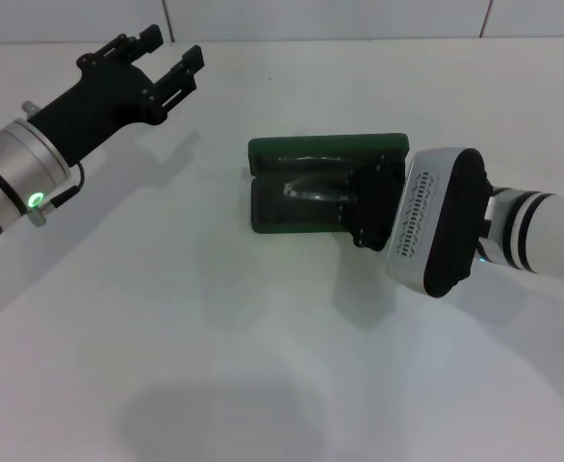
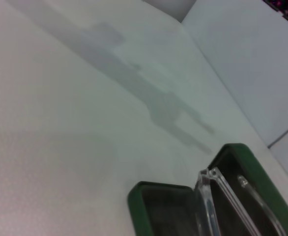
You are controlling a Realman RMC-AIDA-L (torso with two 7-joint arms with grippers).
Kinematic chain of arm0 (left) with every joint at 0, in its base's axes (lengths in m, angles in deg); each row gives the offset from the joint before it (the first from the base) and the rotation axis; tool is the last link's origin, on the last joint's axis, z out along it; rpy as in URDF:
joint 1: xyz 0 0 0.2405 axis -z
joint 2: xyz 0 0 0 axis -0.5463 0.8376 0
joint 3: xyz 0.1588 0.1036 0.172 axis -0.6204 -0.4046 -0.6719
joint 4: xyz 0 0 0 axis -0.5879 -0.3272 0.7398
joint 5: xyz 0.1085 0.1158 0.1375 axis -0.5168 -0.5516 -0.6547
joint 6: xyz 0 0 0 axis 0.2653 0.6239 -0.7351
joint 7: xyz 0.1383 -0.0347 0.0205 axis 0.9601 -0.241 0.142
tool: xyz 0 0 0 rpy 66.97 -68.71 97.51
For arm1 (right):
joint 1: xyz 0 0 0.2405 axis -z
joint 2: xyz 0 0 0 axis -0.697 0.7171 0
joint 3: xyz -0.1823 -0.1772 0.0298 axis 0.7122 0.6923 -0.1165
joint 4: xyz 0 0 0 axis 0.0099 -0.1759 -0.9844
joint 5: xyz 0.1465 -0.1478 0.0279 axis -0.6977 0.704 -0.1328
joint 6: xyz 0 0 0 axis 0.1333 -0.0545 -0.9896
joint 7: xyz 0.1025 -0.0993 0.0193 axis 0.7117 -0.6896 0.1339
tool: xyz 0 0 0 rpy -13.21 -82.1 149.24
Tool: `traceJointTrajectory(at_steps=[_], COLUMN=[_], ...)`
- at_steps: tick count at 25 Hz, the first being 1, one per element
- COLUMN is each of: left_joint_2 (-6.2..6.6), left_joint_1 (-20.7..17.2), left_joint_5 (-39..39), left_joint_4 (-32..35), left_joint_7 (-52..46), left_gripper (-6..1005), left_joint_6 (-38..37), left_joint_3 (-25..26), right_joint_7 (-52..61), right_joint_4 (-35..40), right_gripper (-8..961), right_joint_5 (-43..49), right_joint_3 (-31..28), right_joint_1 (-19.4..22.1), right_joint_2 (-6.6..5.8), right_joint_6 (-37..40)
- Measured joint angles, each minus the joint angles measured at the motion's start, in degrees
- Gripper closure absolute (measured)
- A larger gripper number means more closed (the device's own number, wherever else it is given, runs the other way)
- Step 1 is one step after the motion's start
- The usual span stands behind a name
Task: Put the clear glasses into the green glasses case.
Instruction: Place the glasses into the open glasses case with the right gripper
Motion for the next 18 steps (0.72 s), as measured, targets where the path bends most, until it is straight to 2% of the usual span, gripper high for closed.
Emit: traceJointTrajectory(at_steps=[11,16,18], left_joint_2=[-0.05,-0.08,-0.08], left_joint_1=[0.1,-0.4,-0.6], left_joint_5=[-0.1,-0.1,-0.2], left_joint_4=[0.1,0.1,-0.1], left_joint_7=[0.0,-0.3,-0.5], left_gripper=[391,391,391], left_joint_6=[0.0,0.0,0.0], left_joint_3=[0.0,0.0,0.0], right_joint_7=[0.0,0.0,0.0], right_joint_4=[1.0,3.6,4.8], right_gripper=[797,585,563], right_joint_5=[0.0,-0.3,-0.3], right_joint_3=[1.7,1.2,-0.2], right_joint_1=[1.1,2.5,3.4], right_joint_2=[-0.06,-0.42,-0.61], right_joint_6=[-2.9,-0.4,2.6])
